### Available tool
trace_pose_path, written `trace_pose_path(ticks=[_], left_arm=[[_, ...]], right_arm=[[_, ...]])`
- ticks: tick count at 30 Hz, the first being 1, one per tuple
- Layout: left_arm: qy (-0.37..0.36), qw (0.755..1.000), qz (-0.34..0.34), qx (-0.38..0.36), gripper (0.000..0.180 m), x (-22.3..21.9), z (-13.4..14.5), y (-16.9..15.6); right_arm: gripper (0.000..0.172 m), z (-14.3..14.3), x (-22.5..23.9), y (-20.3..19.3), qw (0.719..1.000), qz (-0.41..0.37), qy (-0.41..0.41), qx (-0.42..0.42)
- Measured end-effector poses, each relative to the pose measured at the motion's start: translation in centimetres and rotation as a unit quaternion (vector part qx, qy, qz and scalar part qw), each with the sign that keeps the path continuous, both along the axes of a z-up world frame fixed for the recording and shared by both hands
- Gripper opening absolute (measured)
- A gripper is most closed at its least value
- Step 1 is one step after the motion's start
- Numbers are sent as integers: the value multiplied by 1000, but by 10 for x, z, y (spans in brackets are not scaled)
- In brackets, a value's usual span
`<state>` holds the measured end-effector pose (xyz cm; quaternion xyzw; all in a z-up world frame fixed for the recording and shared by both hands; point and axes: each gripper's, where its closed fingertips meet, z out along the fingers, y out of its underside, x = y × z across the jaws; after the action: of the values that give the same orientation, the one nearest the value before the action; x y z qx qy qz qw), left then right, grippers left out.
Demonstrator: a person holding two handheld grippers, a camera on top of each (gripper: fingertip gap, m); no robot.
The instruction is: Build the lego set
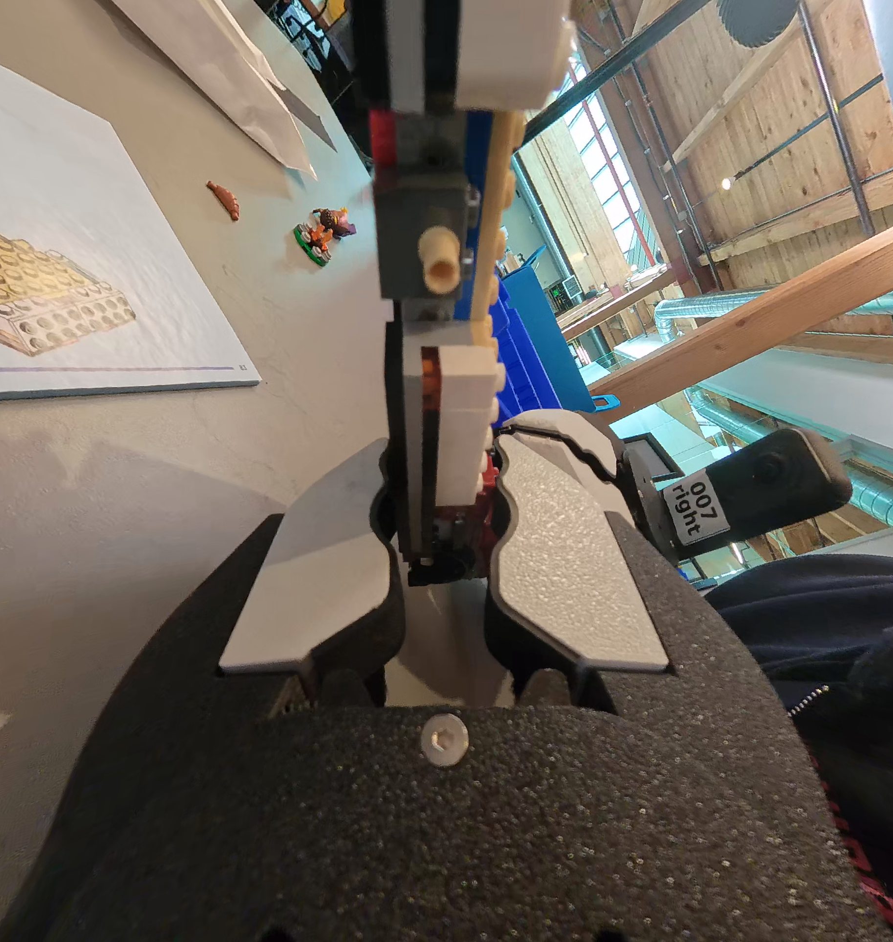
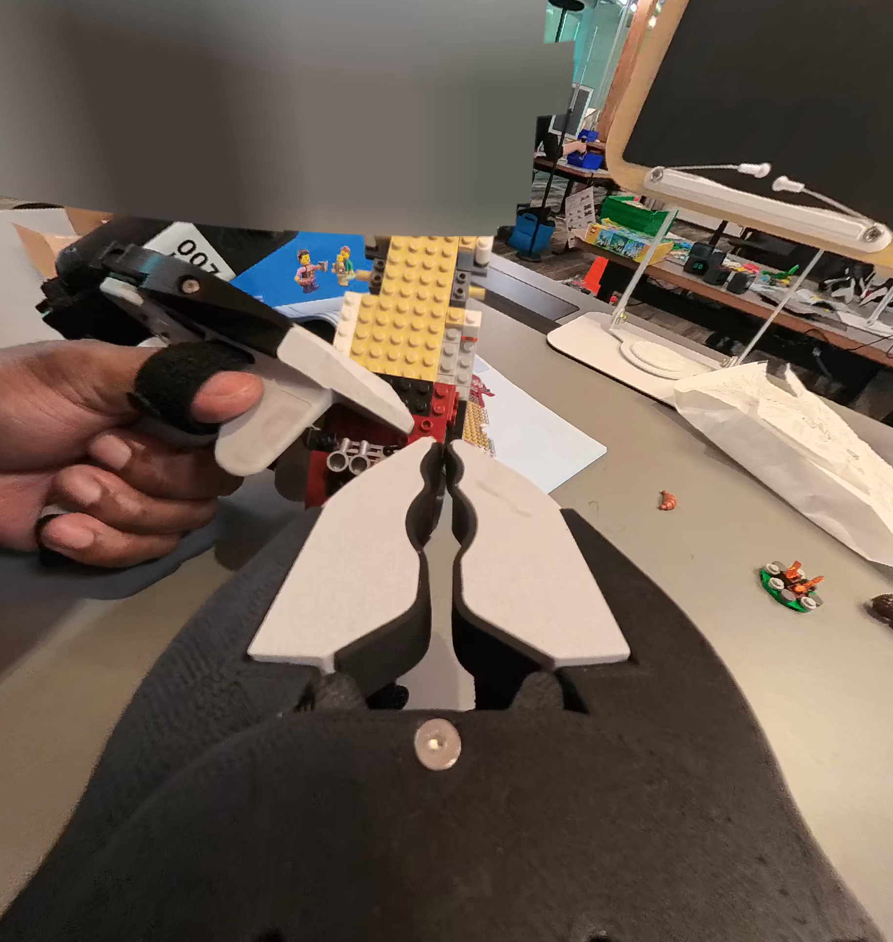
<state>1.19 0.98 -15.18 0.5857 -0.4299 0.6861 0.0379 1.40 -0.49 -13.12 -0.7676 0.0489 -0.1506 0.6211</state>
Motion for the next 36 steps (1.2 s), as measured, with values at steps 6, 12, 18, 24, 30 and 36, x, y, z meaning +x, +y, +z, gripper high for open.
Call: trace_pose_path(ticks=[6, 12, 18, 24, 30, 36], left_arm=[[6, 1000, -5, -7, 32, -1, -2, -4], [3, 1000, 2, -9, 32, -2, -1, -4], [-5, 1000, 7, -19, 32, -2, 3, -3], [-18, 1000, 11, -22, 33, -3, 6, -2], [-21, 999, 15, -27, 34, -2, 7, -1], [-7, 998, 1, -62, 32, -2, 5, -4]], right_arm=[[1, 1, 1, -1, 999, -23, -35, -6], [1, 2, 0, 0, 999, -25, -43, -1], [1, 6, -1, 0, 998, -22, -59, 9], [2, 8, -2, 0, 998, -13, -50, 22], [1, 8, -3, 0, 998, -8, -48, 29], [1, 10, 0, 1, 999, -15, -26, 37]])
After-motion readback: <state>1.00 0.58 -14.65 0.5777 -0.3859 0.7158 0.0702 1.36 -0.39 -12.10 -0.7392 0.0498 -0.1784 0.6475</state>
